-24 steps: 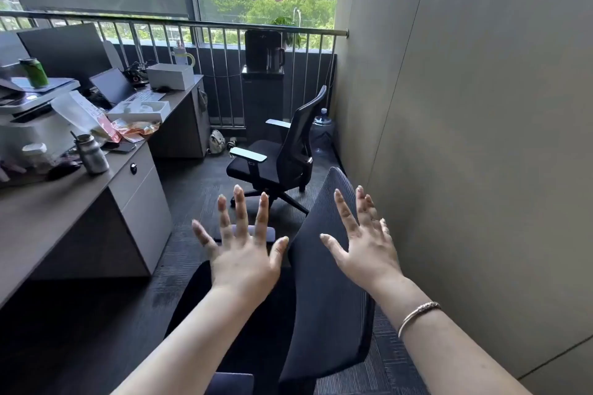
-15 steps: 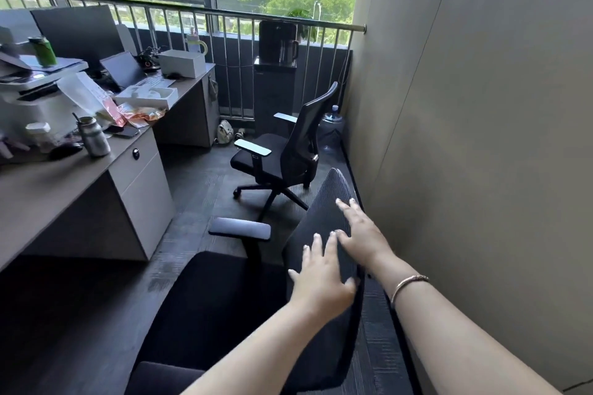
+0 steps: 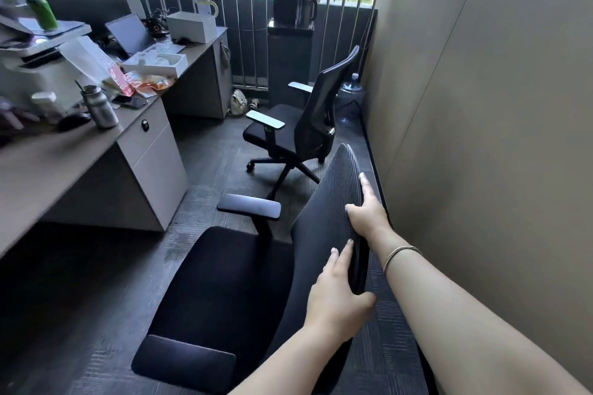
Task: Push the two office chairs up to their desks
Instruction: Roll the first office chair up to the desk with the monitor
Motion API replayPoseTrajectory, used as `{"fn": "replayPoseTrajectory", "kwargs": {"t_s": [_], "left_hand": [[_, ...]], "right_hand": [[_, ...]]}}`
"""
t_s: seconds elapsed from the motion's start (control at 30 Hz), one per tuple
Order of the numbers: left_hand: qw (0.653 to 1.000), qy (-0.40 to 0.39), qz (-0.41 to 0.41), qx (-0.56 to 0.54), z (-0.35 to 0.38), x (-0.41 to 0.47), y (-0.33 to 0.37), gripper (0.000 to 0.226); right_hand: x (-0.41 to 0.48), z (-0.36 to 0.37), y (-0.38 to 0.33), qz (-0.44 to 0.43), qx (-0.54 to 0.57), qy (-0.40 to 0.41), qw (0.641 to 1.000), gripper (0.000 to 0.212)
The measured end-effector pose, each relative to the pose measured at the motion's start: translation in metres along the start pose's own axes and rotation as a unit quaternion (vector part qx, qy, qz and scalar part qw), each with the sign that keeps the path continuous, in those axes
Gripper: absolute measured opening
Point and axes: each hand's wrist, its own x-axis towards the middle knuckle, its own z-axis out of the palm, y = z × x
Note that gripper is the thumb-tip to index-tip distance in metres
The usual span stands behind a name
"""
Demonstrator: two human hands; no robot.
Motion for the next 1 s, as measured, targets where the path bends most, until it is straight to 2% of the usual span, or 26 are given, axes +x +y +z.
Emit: {"fn": "replayPoseTrajectory", "kwargs": {"t_s": [0.23,0.4,0.6,1.0], "left_hand": [[0.992,-0.002,-0.011,-0.122,-0.033,-0.002,-0.021,0.098],[0.993,-0.011,0.002,-0.115,-0.086,-0.001,-0.055,0.095],[0.995,0.016,0.005,-0.101,-0.174,-0.004,-0.104,0.091],[0.987,0.071,0.000,-0.142,-0.281,0.002,-0.159,0.090]], "right_hand": [[0.000,0.035,-0.023,-0.003,0.034,-0.019,0.999,0.084],[-0.003,0.082,-0.043,-0.001,0.063,0.003,0.998,0.087],[-0.009,0.158,-0.093,-0.015,0.072,0.004,0.997,0.088],[0.004,0.280,-0.185,-0.044,0.057,-0.057,0.996,0.087]]}}
